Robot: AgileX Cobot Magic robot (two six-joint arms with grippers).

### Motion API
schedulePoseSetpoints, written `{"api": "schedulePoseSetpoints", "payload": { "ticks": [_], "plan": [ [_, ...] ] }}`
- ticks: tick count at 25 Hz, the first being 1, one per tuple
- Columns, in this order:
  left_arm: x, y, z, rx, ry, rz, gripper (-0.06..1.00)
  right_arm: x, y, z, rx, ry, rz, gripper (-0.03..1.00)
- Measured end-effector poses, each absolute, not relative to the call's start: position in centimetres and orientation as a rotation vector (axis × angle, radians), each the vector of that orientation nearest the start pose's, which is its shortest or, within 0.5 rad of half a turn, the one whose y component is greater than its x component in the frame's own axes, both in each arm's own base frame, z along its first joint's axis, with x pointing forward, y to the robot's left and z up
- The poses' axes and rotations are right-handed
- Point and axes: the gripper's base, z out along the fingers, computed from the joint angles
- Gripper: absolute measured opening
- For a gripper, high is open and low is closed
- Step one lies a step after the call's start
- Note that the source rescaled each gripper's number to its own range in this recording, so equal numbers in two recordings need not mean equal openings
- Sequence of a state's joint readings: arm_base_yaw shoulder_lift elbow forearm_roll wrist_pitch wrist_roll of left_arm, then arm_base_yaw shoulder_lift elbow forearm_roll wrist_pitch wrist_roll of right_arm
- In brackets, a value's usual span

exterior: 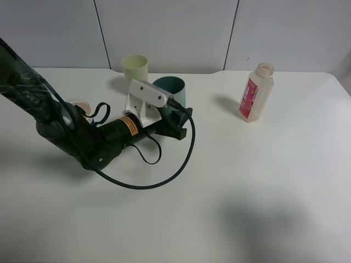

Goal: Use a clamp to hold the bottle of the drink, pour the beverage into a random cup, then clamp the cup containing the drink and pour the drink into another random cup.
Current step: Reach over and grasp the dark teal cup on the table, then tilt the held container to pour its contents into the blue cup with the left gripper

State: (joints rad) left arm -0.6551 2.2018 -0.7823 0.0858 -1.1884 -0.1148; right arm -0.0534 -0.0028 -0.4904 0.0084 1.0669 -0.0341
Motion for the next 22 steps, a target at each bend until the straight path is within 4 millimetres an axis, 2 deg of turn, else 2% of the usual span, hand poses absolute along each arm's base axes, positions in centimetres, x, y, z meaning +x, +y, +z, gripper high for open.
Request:
{"api": "schedulePoseSetpoints", "payload": {
  "ticks": [4, 7, 10, 11, 12, 14, 18, 20, 21, 22],
  "plan": [
    [28.5, -22.3, 10.2, 0.532, 1.619, -0.613, 0.01, -0.4, 0.1, 27.4, 0.019, 2.057, -0.044, 1.0],
    [28.5, -21.9, 10.9, 0.522, 1.606, -0.61, 0.01, -0.4, 0.1, 27.4, 0.019, 2.057, -0.044, 1.0],
    [28.9, -20.5, 13.2, 0.485, 1.585, -0.583, 0.01, -0.4, 0.1, 27.4, 0.019, 2.057, -0.044, 1.0],
    [28.9, -20.5, 13.2, 0.485, 1.585, -0.583, 0.01, -0.4, 0.1, 27.4, 0.019, 2.057, -0.044, 1.0],
    [29.3, -19.8, 14.3, 0.467, 1.586, -0.563, 0.01, -0.4, 0.1, 27.4, 0.019, 2.057, -0.044, 1.0],
    [29.5, -19.3, 14.9, 0.457, 1.601, -0.544, 0.01, -0.4, 0.1, 27.4, 0.019, 2.057, -0.044, 1.0],
    [30.7, -15.8, 18.2, 0.466, 1.603, -0.457, 0.01, -0.4, 0.1, 27.4, 0.019, 2.057, -0.044, 1.0],
    [31.0, -14.2, 19.1, 0.496, 1.612, -0.41, 0.01, -0.4, 0.1, 27.4, 0.019, 2.057, -0.044, 1.0],
    [31.0, -14.2, 19.1, 0.496, 1.612, -0.41, 0.01, -0.4, 0.1, 27.4, 0.019, 2.057, -0.044, 1.0],
    [31.3, -12.9, 19.4, 0.498, 1.627, -0.372, 0.01, -0.4, 0.1, 27.4, 0.019, 2.057, -0.044, 1.0]
  ]
}}
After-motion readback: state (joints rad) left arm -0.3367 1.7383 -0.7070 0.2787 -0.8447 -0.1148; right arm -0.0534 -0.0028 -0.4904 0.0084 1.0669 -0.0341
